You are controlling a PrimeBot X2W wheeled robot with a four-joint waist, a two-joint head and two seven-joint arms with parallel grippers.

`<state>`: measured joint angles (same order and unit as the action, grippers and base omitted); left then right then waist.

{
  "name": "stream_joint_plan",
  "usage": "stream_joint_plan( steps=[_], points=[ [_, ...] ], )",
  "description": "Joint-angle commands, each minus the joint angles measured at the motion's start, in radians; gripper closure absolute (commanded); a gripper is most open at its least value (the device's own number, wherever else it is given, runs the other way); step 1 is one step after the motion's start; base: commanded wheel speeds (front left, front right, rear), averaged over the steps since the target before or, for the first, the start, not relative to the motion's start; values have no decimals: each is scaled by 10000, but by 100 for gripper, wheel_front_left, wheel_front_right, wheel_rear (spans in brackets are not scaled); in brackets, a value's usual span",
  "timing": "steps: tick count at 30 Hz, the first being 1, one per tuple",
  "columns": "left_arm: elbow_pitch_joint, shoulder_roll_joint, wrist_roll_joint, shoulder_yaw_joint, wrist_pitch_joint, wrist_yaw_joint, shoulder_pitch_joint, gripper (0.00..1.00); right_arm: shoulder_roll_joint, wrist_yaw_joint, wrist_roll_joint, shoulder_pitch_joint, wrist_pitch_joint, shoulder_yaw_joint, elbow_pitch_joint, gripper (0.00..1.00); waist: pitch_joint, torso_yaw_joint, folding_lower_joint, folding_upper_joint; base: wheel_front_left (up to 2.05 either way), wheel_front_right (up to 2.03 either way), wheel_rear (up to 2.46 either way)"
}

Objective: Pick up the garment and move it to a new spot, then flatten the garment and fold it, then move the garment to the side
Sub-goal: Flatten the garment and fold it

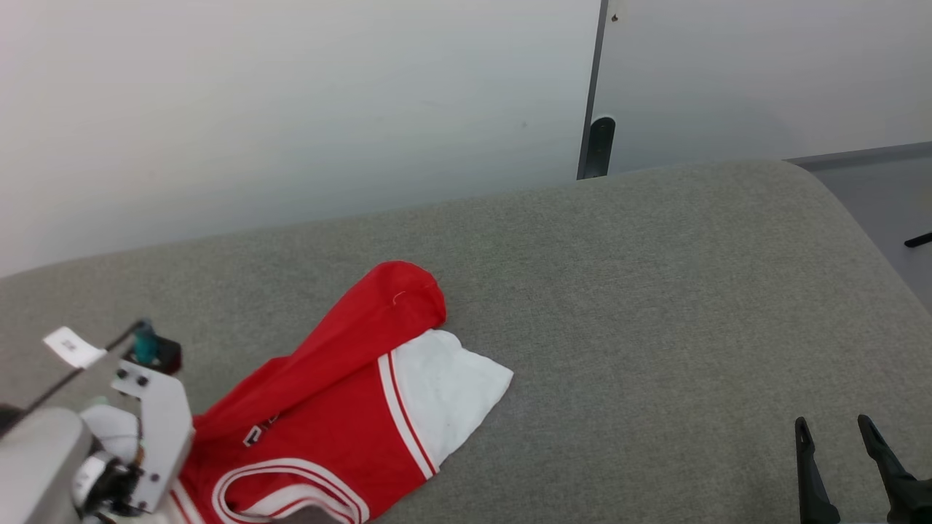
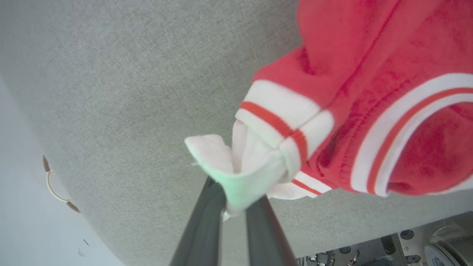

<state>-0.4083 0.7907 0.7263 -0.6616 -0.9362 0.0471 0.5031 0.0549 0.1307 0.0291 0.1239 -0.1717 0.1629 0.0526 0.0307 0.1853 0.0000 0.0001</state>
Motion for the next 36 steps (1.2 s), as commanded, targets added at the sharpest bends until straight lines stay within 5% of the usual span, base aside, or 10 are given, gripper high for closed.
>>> stream_joint_plan(
  steps=[1,4,8,9,10,18,36],
  points=[
    [-135,66,-142,-24,116,31,124,100,56,1,-21,-74,-39,-4,24,0,2,13,0,-1,0,0,0],
    [-532,-51,-234,-25,460,43,218,98,99,1,-69,-93,-25,-61,48,0,2,57,0,-1,0,0,0],
    [-1242,-405,-328,-70,1062,47,258,60,130,1,-92,-122,25,-122,76,0,-5,111,0,-1,0,0,0],
    [-1439,-535,-290,-30,1230,-4,269,18,138,1,-103,-119,18,-128,91,0,-5,116,0,-1,0,0,0],
    [-1660,-639,-224,4,1330,-24,260,0,147,1,-113,-129,35,-140,103,0,0,121,0,-1,0,0,0],
    [-2389,-1037,-225,161,2020,-161,695,0,291,1,-235,-123,112,-257,167,0,241,-82,0,-1,0,0,0],
    [0,-1032,337,1172,4326,-1021,-433,0,480,1,-642,-122,46,-540,178,0,820,-1403,0,-1,0,0,0]
  ],
)
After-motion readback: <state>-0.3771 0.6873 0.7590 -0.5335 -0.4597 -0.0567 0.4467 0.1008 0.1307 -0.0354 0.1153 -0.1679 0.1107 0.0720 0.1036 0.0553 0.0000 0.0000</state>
